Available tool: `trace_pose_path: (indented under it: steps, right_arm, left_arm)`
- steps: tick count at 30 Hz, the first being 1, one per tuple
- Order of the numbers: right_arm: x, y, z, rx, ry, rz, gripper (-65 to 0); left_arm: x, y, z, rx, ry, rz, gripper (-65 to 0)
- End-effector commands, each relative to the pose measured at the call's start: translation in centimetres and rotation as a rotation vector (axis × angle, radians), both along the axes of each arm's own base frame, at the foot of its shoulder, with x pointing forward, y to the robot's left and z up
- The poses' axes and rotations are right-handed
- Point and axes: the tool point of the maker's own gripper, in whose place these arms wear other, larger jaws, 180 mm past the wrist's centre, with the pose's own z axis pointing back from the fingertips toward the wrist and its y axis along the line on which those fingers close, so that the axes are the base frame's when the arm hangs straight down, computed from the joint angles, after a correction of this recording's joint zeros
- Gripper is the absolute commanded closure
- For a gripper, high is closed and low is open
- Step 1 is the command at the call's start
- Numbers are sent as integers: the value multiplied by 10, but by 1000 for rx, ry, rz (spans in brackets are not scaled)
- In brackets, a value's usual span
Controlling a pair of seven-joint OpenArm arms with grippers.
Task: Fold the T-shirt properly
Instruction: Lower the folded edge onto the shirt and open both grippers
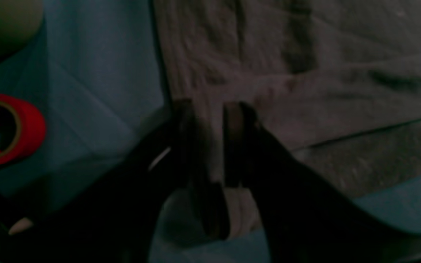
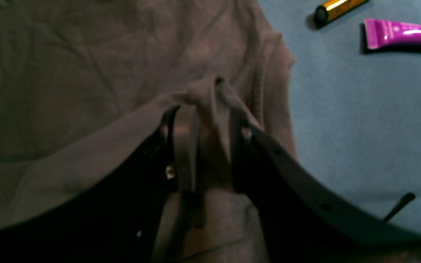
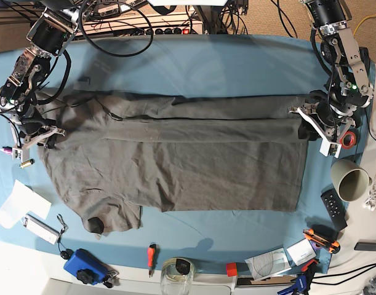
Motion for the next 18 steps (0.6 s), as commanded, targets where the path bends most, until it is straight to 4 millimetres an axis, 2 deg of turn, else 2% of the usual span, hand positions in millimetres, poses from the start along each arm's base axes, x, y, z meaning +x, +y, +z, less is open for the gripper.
trace_pose_path:
  steps: [1, 3, 7, 13, 18]
  right_arm:
    - [10, -9, 21, -27, -64, -6, -160]
    - [11, -9, 21, -24, -65, -6, -160]
    - [11, -9, 21, -23, -65, -6, -160]
    - [14, 3, 29, 102, -120, 0, -159]
    - [6, -5, 34, 165, -138, -35, -159]
  left_arm:
    - [8, 3, 13, 6, -52, -3, -168]
    - [8, 3, 13, 6, -52, -3, -192]
    - [8, 4, 13, 7, -48, -2, -286]
    - [-5, 0, 12, 32, 38, -32, -292]
    - [-17, 5, 15, -9, 68, -16, -292]
